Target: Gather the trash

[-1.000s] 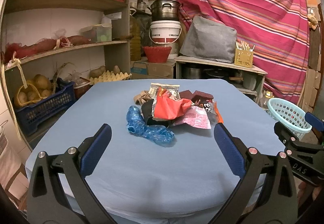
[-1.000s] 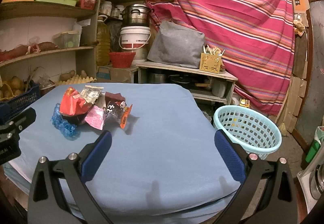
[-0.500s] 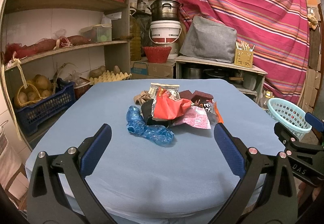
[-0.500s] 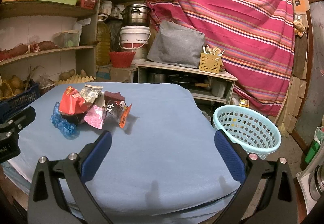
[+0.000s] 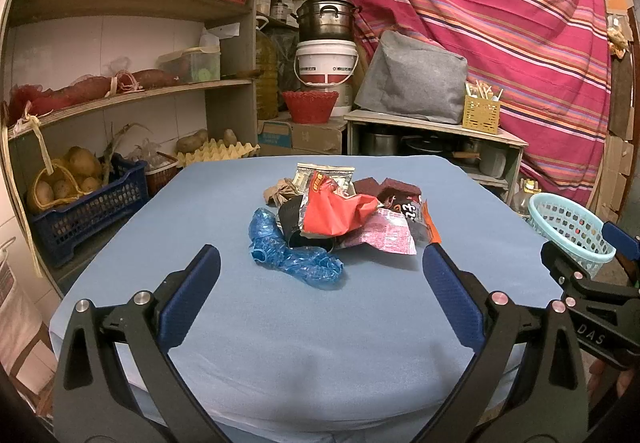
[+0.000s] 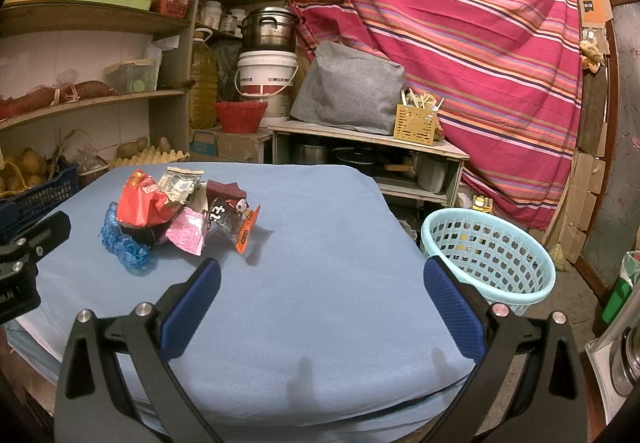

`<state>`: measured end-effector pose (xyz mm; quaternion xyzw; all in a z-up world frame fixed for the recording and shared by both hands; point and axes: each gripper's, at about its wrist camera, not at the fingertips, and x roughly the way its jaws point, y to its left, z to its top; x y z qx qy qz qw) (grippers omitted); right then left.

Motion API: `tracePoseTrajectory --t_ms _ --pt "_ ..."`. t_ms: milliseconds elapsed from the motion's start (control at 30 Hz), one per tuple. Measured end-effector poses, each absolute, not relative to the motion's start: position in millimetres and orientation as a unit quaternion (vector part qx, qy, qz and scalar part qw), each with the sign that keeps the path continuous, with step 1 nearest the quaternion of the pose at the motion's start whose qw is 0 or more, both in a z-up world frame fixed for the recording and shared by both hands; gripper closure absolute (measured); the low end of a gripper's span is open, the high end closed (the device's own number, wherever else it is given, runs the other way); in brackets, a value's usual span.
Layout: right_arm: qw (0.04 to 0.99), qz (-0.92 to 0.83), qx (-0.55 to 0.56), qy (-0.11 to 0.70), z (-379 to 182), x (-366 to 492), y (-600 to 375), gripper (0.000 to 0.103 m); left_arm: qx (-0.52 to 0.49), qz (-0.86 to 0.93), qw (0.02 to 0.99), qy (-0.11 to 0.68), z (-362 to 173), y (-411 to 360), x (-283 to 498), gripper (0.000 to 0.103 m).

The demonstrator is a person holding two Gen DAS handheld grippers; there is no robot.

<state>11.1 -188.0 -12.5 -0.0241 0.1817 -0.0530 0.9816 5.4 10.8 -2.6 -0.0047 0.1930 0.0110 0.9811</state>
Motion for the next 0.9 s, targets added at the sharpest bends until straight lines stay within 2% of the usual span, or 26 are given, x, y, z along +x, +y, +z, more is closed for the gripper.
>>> tracePoseTrajectory --t_ms 900 --pt "0.98 -0.052 -0.022 0.189 -16.8 15.0 -191.7 0.004 -0.003 0.013 0.98 0.2 -4.5 10.6 5.8 0.005"
